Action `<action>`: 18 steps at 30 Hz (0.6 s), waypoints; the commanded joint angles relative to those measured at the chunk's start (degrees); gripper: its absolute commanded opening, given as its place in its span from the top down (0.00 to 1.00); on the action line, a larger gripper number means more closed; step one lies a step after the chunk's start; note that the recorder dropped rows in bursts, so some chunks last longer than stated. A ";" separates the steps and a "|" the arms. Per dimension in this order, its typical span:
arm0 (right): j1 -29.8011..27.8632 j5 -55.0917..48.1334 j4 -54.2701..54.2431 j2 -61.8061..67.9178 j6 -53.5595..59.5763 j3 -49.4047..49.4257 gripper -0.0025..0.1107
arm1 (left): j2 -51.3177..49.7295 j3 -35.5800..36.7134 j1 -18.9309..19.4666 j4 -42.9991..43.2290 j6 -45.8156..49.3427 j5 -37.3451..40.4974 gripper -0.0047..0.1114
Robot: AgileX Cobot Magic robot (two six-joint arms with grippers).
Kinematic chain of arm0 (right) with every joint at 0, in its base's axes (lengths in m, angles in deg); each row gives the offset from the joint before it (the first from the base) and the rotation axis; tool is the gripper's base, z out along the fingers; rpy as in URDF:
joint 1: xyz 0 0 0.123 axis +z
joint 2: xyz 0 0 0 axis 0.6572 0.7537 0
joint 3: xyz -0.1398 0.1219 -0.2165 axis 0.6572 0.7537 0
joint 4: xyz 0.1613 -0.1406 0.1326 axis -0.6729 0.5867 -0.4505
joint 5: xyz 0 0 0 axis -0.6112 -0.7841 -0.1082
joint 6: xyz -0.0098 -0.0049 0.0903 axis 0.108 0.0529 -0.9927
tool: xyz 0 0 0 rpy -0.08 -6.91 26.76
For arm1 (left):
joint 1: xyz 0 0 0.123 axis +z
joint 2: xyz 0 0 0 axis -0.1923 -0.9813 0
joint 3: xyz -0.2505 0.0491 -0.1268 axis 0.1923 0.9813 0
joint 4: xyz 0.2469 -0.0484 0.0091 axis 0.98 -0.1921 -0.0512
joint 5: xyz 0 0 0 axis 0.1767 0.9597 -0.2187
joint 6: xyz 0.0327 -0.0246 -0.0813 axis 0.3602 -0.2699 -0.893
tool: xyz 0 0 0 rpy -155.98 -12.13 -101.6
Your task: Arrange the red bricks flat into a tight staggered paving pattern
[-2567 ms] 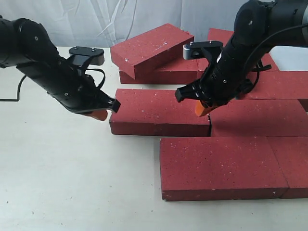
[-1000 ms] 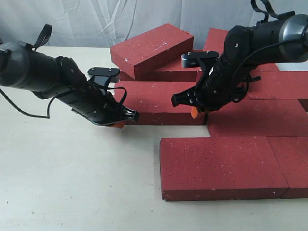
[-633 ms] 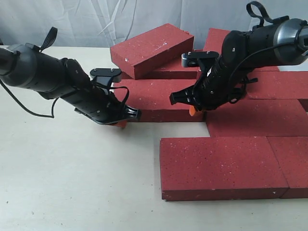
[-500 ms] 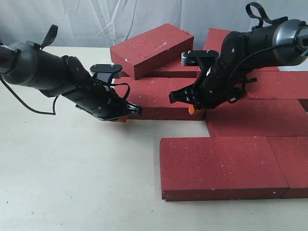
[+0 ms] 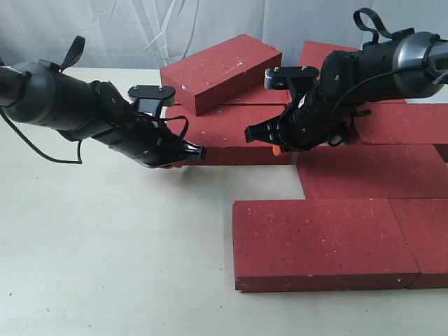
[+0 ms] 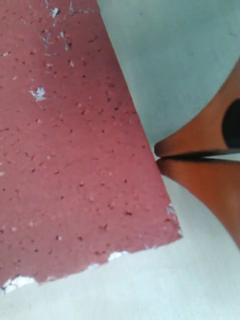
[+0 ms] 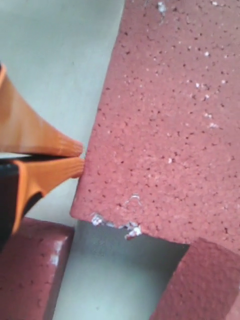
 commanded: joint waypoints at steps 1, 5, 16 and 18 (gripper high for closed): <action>-0.03 2.12 0.71 0.07 -0.63 0.14 0.99 | 0.16 -0.34 -0.19 -0.61 0.11 -1.47 0.96; -0.03 2.22 0.42 0.07 -0.63 0.14 0.99 | 0.16 -0.34 -0.19 -0.61 0.11 -1.34 0.96; -0.03 -1.59 0.08 -6.30 -0.75 0.14 0.99 | 4.58 -0.34 -0.19 -0.14 0.11 2.16 0.96; -0.03 -2.04 0.08 -7.60 -0.75 0.14 0.99 | 5.86 -0.34 -0.19 -0.14 0.11 3.03 0.96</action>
